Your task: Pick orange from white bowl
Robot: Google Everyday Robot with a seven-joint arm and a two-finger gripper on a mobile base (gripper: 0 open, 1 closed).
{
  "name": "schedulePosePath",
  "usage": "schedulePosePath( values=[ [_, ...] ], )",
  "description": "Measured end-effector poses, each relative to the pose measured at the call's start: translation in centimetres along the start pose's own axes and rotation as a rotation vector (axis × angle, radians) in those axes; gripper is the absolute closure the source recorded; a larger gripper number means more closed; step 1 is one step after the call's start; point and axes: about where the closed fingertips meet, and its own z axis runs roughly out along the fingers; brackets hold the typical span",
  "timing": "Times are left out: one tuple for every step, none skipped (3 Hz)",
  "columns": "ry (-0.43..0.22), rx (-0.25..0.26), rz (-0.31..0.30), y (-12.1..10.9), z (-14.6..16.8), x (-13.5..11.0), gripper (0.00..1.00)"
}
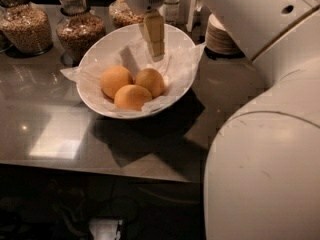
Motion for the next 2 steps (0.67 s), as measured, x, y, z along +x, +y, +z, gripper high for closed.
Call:
schedulePosePath(
  values=[
    [-0.032,0.019,-0.004,-0.3,0.9,-0.5,0.00],
    [-0.071,-0.004,-0.005,0.7,2.7,-0.6,0.00]
  ],
)
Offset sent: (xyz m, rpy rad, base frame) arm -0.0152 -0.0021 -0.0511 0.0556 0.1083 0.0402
